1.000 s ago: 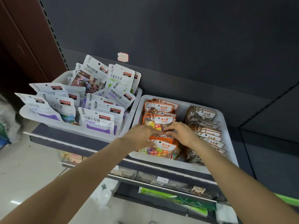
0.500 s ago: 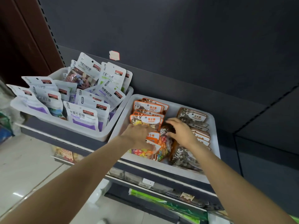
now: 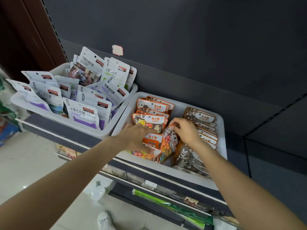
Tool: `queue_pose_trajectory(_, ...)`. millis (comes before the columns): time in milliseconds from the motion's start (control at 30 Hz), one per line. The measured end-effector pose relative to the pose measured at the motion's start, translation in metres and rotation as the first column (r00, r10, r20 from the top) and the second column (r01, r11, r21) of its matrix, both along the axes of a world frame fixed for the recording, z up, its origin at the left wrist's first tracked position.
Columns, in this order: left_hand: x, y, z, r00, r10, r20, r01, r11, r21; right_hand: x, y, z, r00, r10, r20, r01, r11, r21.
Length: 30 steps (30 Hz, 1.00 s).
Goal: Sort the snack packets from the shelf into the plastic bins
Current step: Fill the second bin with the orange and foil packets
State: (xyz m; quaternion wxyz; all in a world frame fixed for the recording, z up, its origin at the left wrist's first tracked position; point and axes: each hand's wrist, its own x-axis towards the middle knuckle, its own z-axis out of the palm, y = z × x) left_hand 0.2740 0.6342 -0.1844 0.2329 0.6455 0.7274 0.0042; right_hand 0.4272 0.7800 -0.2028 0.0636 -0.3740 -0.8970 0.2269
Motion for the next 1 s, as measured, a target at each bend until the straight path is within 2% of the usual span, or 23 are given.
queue_pose_trajectory(100,-0.007,-0.008,0.004,0.996,0.049,0.076,-0.05,0.999,0.019,0.005,-0.006,0.007,0.985,-0.049,-0.164,0.037,0.997,-0.073)
queue_pose_trajectory(167,-0.012,-0.013,0.006,0.99,0.085,0.11,-0.089,0.996,0.03,0.005,-0.013,0.011,0.97,-0.081,-0.23,0.068,0.995,-0.067)
queue_pose_trajectory(267,-0.015,-0.017,0.008,0.958,0.133,0.256,-0.136,0.991,-0.005,-0.008,-0.021,0.018,0.944,-0.12,-0.306,0.123,0.992,-0.01)
queue_pose_trajectory(467,-0.018,-0.025,0.016,0.931,0.187,0.314,-0.196,0.981,-0.005,-0.033,-0.03,0.026,0.976,-0.056,-0.213,0.111,0.96,0.257)
queue_pose_trajectory(533,-0.019,-0.024,0.016,0.91,0.215,0.355,-0.234,0.972,0.012,-0.036,-0.034,0.026,0.976,-0.033,-0.214,0.069,0.984,0.167)
queue_pose_trajectory(600,-0.019,-0.02,0.015,0.891,0.243,0.383,-0.276,0.961,0.032,-0.044,-0.043,0.028,0.964,0.032,-0.264,-0.041,0.999,-0.028)
queue_pose_trajectory(667,-0.019,-0.017,0.014,0.884,0.261,0.387,-0.299,0.953,0.04,-0.05,-0.051,0.031,0.96,0.09,-0.267,-0.121,0.987,-0.103)
queue_pose_trajectory(733,-0.019,-0.016,0.014,0.881,0.251,0.402,-0.292,0.956,0.042,-0.045,-0.048,0.029,0.974,0.098,-0.204,-0.124,0.985,-0.121)
queue_pose_trajectory(833,-0.02,-0.019,0.011,0.873,0.228,0.431,-0.267,0.963,0.031,-0.017,-0.032,0.022,0.999,0.001,-0.042,-0.006,0.994,-0.108)
queue_pose_trajectory(900,-0.02,-0.02,0.011,0.882,0.202,0.426,-0.244,0.969,0.046,0.0,-0.026,0.019,0.999,-0.035,-0.02,0.033,0.996,-0.081)
queue_pose_trajectory(933,-0.019,-0.02,0.012,0.903,0.18,0.39,-0.227,0.971,0.078,0.002,-0.026,0.019,0.999,-0.028,-0.035,0.025,0.997,-0.078)
queue_pose_trajectory(1000,-0.017,-0.016,0.015,0.967,0.12,0.225,-0.159,0.974,0.164,-0.003,-0.031,0.022,0.996,0.013,-0.083,-0.02,0.996,-0.082)
